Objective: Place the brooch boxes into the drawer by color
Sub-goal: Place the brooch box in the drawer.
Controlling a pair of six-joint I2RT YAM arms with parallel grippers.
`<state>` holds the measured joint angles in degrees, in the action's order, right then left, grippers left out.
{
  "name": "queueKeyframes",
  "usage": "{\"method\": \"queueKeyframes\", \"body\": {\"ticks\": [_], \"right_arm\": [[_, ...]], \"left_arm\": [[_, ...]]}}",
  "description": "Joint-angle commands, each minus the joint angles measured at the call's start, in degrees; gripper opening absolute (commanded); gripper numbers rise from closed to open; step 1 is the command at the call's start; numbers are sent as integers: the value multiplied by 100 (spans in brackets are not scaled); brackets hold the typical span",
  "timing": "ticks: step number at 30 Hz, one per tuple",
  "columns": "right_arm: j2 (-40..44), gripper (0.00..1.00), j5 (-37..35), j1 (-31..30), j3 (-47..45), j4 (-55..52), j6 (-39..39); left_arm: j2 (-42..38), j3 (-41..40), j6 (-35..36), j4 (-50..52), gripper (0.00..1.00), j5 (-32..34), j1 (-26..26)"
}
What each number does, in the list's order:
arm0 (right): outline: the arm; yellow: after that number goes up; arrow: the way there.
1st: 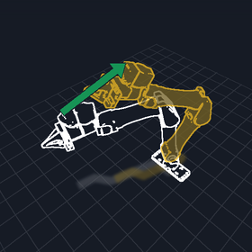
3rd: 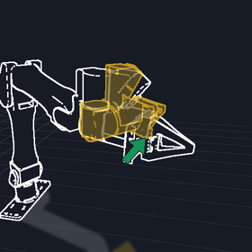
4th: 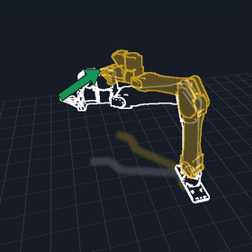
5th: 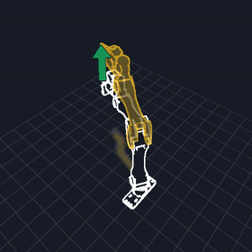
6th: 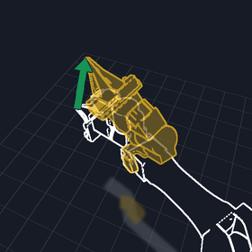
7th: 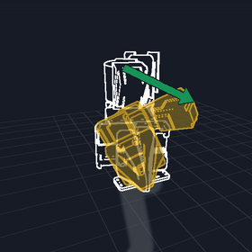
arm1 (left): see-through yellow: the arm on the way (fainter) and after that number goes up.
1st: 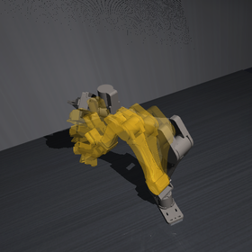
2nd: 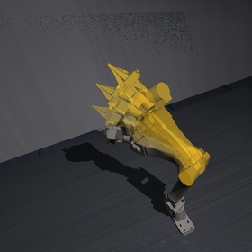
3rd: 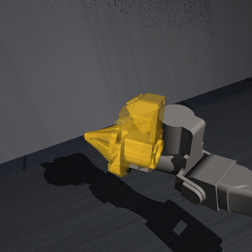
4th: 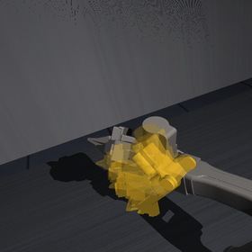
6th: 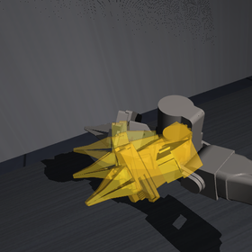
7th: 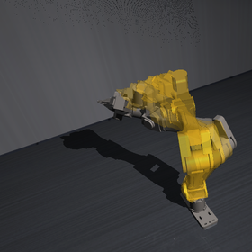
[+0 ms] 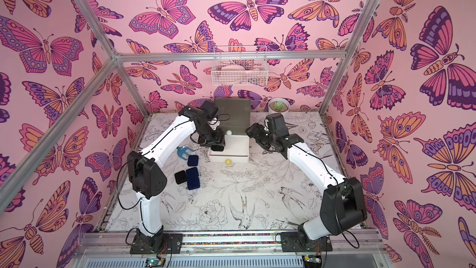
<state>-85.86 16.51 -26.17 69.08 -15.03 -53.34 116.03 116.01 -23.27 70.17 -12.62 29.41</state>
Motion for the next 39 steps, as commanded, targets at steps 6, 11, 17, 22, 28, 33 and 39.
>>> {"method": "queueKeyframes", "body": {"ticks": [6,11,17,22,28,33,39], "right_arm": [[201,77,-60,60,-61,-40,3],[265,78,-78,73,-163,-20,-16],[274,78,-78,89,-201,-30,-9],[237,78,-26,95,-196,-7,-22],[259,78,-34,95,-203,-14,-28],[239,78,-34,95,-201,-8,-22],[217,78,-76,95,-135,-15,81]], "left_arm": [[324,-122,-21,135,70,313,118],[311,-188,-91,146,69,606,116],[142,-404,-244,128,70,769,118],[88,-549,-266,63,71,764,118],[97,-542,-253,53,76,734,122],[7,-467,-256,36,88,895,123],[-360,2,-244,-74,95,1072,116]]}}
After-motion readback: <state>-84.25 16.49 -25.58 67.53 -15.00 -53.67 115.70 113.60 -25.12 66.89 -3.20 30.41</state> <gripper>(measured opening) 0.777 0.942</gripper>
